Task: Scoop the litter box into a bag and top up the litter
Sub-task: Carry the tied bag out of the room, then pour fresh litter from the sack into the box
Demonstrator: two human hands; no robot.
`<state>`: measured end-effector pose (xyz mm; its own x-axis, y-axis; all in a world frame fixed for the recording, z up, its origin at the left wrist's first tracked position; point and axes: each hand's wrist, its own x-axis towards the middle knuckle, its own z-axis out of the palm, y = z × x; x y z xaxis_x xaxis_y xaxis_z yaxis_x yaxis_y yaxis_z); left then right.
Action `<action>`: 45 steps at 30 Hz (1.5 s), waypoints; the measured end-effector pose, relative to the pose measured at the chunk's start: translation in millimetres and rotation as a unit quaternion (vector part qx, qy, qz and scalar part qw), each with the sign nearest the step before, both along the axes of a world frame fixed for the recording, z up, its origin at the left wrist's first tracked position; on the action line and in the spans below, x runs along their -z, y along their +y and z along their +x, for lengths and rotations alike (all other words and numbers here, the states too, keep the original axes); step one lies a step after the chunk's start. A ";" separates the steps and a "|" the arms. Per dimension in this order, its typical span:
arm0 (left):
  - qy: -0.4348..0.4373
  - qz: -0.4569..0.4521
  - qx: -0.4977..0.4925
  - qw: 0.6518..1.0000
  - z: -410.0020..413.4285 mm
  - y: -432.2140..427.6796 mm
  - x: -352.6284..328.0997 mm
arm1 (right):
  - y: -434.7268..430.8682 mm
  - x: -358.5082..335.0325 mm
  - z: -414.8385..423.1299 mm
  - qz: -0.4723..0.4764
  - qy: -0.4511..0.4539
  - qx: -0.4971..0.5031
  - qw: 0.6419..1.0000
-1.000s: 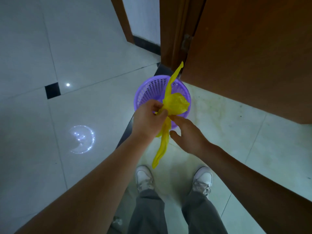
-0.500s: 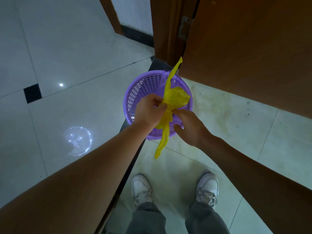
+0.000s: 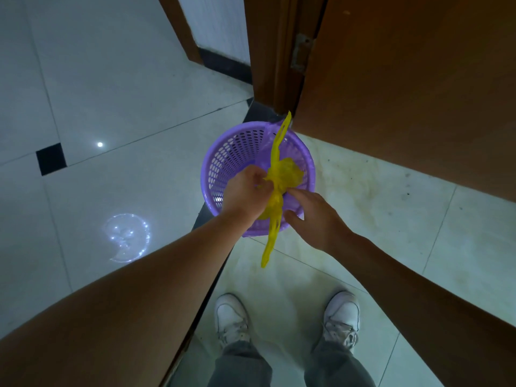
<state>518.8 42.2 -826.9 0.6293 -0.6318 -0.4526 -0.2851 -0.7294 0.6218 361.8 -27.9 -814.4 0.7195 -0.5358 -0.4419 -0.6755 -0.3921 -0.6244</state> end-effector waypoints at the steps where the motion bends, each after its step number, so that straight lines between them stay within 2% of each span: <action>1: 0.001 0.002 0.001 1.000 -1.3 1.3 -0.9 | 0.0 -1.9 -0.5 0.001 0.000 0.000 1.000; 6: -0.003 0.001 0.062 0.998 -5.2 13.7 -18.5 | -1.6 -14.7 -0.4 0.002 0.023 0.001 1.000; 11: -0.155 0.024 0.192 0.969 -2.5 22.7 -42.2 | -5.1 -39.2 -1.7 -0.053 0.045 -0.020 0.997; 15: -0.255 0.001 0.218 0.942 -1.4 23.8 -85.5 | -12.3 -79.8 -3.3 -0.142 0.034 -0.012 0.989; 19: -0.321 -0.027 0.237 0.916 -1.0 10.9 -154.6 | -25.5 -147.6 -7.2 -0.182 0.012 -0.010 0.983; 24: -0.357 -0.039 0.255 0.898 -13.7 -12.1 -267.2 | -48.7 -260.3 -22.9 -0.206 -0.008 -0.006 0.979; 30: -0.380 -0.117 0.246 0.884 -41.2 -36.5 -415.6 | -69.0 -418.3 -65.6 -0.236 -0.026 0.035 0.971; 36: -0.395 -0.183 0.310 0.845 -89.0 -51.9 -561.7 | -57.5 -568.8 -139.1 -0.247 0.015 0.088 0.965; 42: -0.343 -0.232 0.377 0.828 -145.0 -55.1 -652.6 | -9.6 -654.0 -216.7 -0.265 0.033 0.190 0.945; 45: -0.337 -0.246 0.441 0.795 -178.4 -57.8 -679.0 | 14.6 -679.3 -249.3 -0.272 0.024 0.253 0.928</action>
